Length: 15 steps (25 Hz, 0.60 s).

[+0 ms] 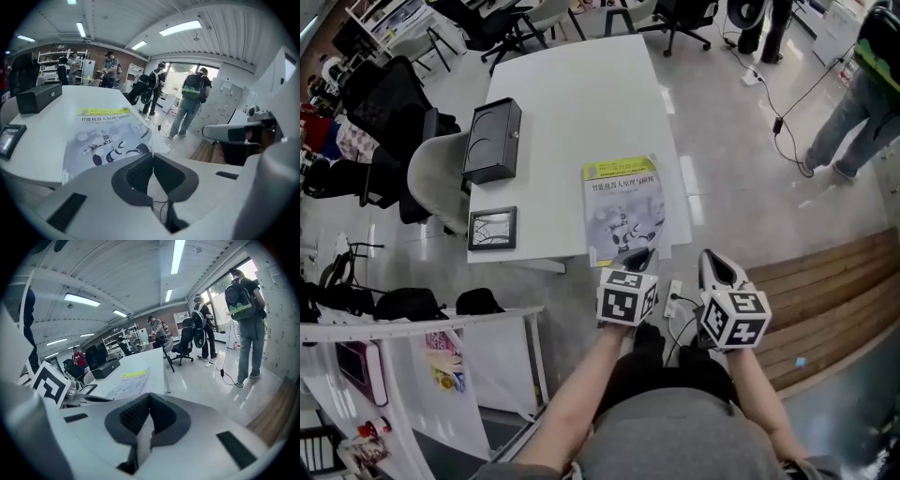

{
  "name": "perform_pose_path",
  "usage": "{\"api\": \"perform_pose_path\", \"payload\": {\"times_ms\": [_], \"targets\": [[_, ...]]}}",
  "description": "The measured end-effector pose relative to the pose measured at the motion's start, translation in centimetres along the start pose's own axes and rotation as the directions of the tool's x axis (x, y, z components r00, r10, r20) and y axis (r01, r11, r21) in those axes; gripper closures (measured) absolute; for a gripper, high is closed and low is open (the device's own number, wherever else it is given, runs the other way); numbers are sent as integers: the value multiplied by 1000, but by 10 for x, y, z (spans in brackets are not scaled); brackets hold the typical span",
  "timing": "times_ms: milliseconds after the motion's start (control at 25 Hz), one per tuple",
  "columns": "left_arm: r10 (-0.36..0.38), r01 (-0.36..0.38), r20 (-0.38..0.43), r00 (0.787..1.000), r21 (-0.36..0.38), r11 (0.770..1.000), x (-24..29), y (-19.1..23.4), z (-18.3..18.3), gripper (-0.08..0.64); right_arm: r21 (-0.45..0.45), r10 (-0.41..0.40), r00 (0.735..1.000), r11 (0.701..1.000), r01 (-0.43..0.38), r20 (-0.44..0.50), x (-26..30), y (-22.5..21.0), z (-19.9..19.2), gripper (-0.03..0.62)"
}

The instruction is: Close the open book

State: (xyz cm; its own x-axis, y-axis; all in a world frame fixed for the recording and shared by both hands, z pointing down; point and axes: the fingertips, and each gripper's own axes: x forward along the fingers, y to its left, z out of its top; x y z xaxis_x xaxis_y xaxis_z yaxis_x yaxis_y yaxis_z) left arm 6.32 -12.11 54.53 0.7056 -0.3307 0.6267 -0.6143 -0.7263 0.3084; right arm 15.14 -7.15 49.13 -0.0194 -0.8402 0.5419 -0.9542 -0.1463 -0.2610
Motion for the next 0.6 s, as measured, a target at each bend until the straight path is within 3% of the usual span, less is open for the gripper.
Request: {"api": "perform_pose_path", "payload": {"times_ms": [320, 600], "targets": [[39, -30, -78, 996, 114, 993, 8, -5, -7, 545, 18, -9, 1000, 1000, 9, -8, -4, -6, -5, 588], [41, -22, -117, 992, 165, 986, 14, -10, -11, 545, 14, -8, 1000, 1000, 9, -11, -5, -7, -5, 588]]}}
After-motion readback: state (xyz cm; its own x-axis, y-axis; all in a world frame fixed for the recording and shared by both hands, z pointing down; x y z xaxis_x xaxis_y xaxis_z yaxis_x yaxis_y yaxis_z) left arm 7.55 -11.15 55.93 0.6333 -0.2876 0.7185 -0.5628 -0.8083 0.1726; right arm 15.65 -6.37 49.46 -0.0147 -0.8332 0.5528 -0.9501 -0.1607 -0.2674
